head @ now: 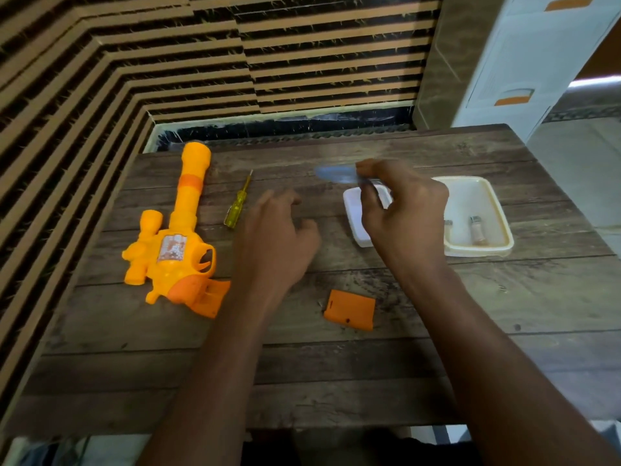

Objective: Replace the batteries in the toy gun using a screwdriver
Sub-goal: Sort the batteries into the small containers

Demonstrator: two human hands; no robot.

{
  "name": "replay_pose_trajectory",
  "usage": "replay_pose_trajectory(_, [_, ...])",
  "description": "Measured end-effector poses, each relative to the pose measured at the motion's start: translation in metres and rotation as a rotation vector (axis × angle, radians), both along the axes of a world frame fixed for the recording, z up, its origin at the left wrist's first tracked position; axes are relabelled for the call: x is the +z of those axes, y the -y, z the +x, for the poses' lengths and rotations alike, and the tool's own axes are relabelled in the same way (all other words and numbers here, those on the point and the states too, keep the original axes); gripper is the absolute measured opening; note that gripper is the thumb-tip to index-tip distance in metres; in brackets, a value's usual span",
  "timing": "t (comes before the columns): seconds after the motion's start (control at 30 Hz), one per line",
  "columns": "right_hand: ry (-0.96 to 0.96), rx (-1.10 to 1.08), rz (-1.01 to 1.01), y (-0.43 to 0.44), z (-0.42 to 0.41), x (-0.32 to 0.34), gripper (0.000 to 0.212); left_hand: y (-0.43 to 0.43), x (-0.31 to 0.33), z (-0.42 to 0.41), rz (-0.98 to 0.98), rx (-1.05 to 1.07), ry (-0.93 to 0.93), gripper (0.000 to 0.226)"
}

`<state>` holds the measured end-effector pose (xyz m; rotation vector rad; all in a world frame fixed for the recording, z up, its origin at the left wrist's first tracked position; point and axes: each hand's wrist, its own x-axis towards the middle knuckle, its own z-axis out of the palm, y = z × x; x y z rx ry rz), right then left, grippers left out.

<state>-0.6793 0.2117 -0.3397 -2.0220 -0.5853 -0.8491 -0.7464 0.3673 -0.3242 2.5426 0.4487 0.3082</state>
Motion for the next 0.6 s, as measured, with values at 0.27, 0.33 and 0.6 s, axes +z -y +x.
replay_pose_trajectory(0.27, [-0.17,0.11,-0.325,-0.057,0.015,0.003,0.017,-0.021,0.007,-0.027,0.093,-0.143,-0.405,0.067])
replay_pose_trajectory(0.33, [-0.272,0.111,-0.512,-0.069,0.019,0.008,0.017,-0.025,0.0,-0.026,0.109,-0.166,-0.366,0.057])
replay_pose_trajectory(0.6, [-0.382,0.181,-0.918,-0.081,0.037,0.026,0.023,-0.031,-0.017,-0.017,0.134,-0.135,-0.242,0.042])
